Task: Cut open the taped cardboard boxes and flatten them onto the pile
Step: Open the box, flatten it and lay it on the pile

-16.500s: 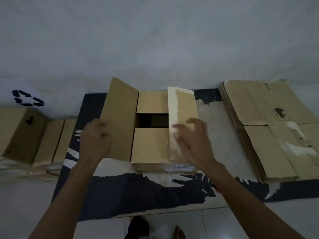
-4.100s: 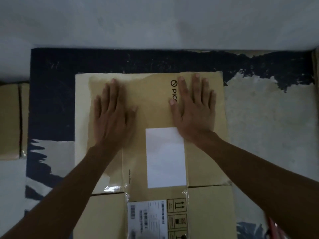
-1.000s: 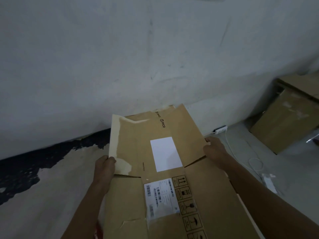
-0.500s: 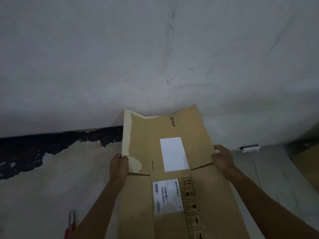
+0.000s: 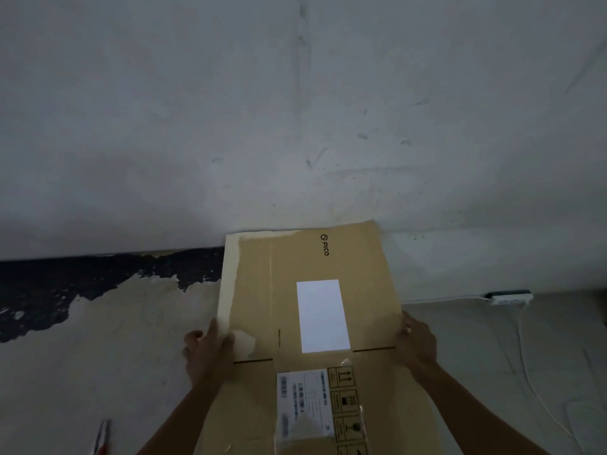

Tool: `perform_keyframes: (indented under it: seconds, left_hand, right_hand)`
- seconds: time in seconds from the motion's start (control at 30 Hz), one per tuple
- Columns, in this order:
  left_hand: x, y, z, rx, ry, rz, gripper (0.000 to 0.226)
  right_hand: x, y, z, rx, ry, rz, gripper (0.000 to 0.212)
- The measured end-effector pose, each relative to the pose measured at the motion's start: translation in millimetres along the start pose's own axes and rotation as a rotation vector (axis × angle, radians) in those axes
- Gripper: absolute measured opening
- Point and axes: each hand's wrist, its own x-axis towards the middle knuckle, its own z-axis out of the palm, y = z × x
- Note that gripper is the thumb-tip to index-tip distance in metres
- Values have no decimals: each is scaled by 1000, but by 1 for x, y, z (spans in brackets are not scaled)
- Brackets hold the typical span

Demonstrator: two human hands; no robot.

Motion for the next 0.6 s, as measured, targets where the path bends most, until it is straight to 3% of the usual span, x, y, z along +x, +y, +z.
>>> perform_keyframes:
  seconds: [0.07, 0.23, 0.47, 0.6]
  left_hand:
    - [3, -1, 7, -20, -65, 10, 58]
    - [4, 4, 17, 22, -52, -20, 57]
    - [13, 2, 18, -12, -50, -34, 59]
    - [11, 11, 12, -5, -18, -57, 60]
  right_hand:
    - [1, -2, 5, -17, -72, 5, 46]
    - [3, 2, 15, -17, -163, 49, 64]
    - [11, 3, 16, -23, -171, 94, 66]
    - [5, -8, 13, -139, -105, -2, 76]
